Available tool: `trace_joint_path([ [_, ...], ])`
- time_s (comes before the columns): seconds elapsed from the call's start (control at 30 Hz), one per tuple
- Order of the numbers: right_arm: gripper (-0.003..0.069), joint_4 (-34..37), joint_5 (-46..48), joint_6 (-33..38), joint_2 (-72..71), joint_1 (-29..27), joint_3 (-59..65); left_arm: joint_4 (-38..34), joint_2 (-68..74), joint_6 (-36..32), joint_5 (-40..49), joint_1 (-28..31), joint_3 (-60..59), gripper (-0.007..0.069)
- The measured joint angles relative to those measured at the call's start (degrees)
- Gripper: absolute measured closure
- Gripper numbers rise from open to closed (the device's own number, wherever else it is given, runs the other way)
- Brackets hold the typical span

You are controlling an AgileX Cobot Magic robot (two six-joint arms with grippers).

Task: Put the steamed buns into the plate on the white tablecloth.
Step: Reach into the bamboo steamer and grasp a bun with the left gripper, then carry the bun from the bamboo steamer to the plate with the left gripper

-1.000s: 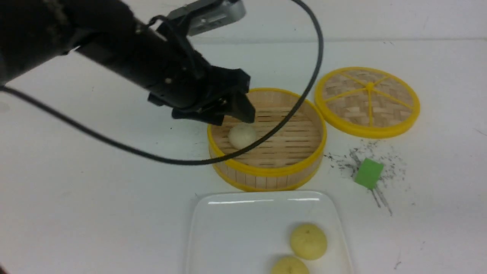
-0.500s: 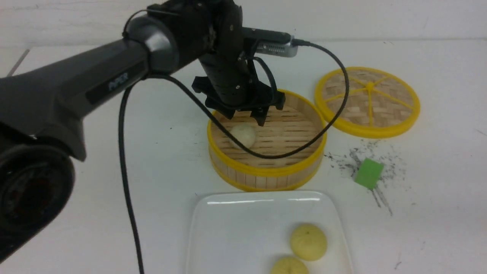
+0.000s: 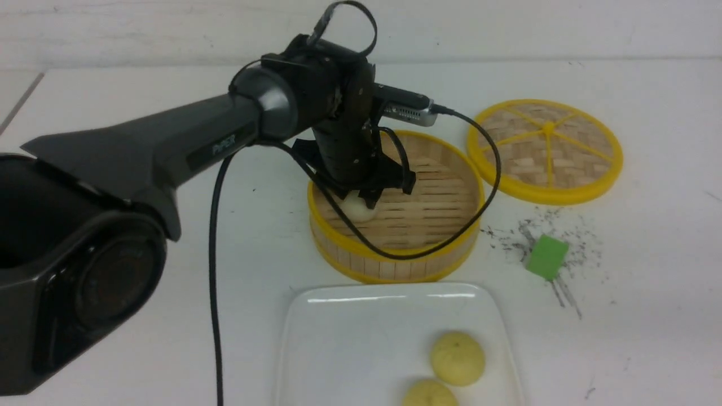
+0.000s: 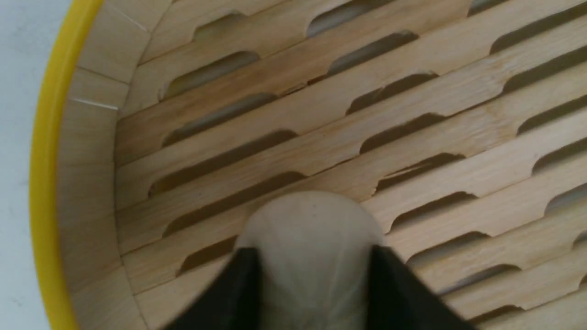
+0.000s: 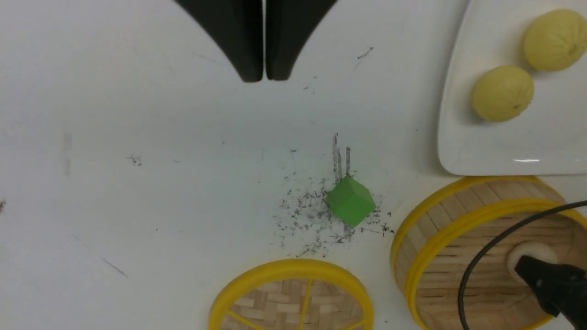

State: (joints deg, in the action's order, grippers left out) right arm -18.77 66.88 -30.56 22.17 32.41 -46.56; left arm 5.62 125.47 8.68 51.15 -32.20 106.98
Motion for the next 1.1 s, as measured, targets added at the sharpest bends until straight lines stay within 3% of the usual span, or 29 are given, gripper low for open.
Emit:
trace_joint_path([
  [0.07, 0.0627, 0.0, 0.0, 0.0, 0.0, 0.0, 0.0, 0.0, 0.0, 0.0, 1.1, 0.0, 0.5, 0.0501],
  [0.13, 0.0625, 0.0, 0.0, 0.0, 0.0, 0.0, 0.0, 0.0, -0.3, 0.0, 2.8, 0.0, 1.4, 0.0573],
  [0.23, 0.0622, 0.0, 0.0, 0.0, 0.0, 0.0, 0.0, -0.2, -1.6, 0.0, 6.4, 0.0, 3.8, 0.0595],
  [0.33, 0.0617, 0.0, 0.0, 0.0, 0.0, 0.0, 0.0, -2.1, -6.0, 0.0, 15.5, 0.0, 10.9, 0.0597],
  [0.5, 0.0612, 0.0, 0.0, 0.0, 0.0, 0.0, 0.0, -5.3, -15.1, 0.0, 19.0, 0.0, 14.6, 0.0597],
  [0.6, 0.0607, 0.0, 0.0, 0.0, 0.0, 0.0, 0.0, -9.2, -22.9, 0.0, 19.7, 0.0, 10.0, 0.0597],
  [0.73, 0.0601, 0.0, 0.0, 0.0, 0.0, 0.0, 0.0, -15.9, -31.8, 0.0, 19.8, 0.0, -7.0, 0.0594],
  [0.87, 0.0595, 0.0, 0.0, 0.0, 0.0, 0.0, 0.0, -18.1, -34.3, -0.5, 19.5, -0.1, -25.6, 0.0586],
  [0.9, 0.0595, 0.0, 0.0, 0.0, 0.0, 0.0, 0.0, -18.1, -34.3, -0.5, 19.5, -0.1, -25.6, 0.0585],
  [0.93, 0.0592, 0.0, 0.1, 0.0, 0.0, 0.0, 0.0, -18.5, -34.2, -0.2, 16.4, -0.1, -32.9, 0.0575],
  [1.1, 0.0583, 0.4, 0.0, 0.0, 0.0, 0.0, 0.0, -20.8, -32.9, -0.1, 4.5, -0.1, -43.0, 0.0519],
])
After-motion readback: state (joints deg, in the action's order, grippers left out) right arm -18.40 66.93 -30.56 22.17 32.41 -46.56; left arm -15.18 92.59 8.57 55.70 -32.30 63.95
